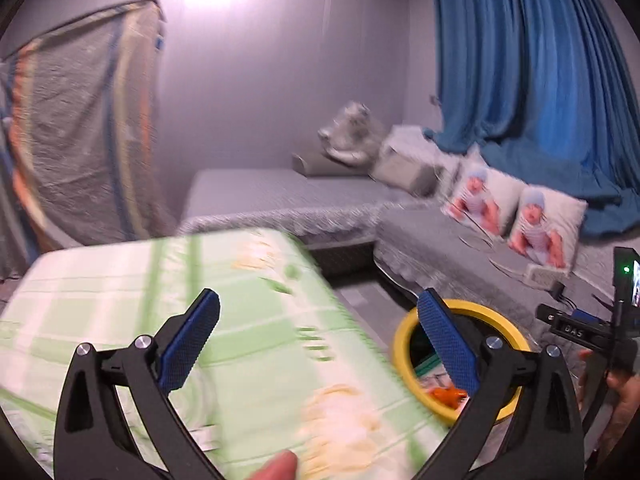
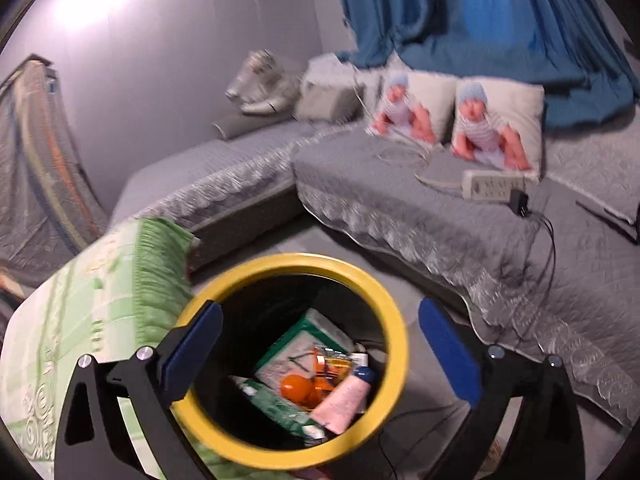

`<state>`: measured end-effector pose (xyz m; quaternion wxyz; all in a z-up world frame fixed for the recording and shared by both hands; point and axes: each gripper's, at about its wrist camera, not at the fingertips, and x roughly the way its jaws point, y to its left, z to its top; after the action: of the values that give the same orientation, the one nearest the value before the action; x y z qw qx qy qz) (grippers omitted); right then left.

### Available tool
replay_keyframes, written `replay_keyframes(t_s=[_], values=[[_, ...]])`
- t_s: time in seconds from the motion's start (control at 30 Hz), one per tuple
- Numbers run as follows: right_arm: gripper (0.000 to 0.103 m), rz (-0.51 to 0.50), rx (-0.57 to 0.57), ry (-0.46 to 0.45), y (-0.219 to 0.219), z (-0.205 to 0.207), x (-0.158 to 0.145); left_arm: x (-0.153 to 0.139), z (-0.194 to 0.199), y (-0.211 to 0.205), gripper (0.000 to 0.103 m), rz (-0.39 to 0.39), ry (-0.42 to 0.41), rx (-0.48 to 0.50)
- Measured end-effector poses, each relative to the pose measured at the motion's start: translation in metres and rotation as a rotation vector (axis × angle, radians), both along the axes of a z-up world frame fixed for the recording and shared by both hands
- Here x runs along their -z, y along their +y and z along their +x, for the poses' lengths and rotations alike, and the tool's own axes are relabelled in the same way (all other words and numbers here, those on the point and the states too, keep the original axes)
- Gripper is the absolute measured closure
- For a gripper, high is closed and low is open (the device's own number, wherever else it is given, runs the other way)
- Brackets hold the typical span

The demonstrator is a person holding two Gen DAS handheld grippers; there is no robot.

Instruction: Collect trash

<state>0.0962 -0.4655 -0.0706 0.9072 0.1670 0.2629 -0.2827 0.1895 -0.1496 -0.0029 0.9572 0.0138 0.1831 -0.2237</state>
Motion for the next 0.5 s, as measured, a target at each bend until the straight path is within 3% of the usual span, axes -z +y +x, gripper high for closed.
replay_keyframes(t_s=[0.27,0.5], values=[[0.008,-0.102,-0.343,-0.178,0.135,-0.031,-0.050,-0.021,-0.063,0.104,0.008,0.056,-0.126,-0.259],[0.008,-0.166,-0.506,-0.271,0.216,-0.061,-0.073,-0.031,-0.118,0.173,0.008,-0.013,-0.195,-0.406]])
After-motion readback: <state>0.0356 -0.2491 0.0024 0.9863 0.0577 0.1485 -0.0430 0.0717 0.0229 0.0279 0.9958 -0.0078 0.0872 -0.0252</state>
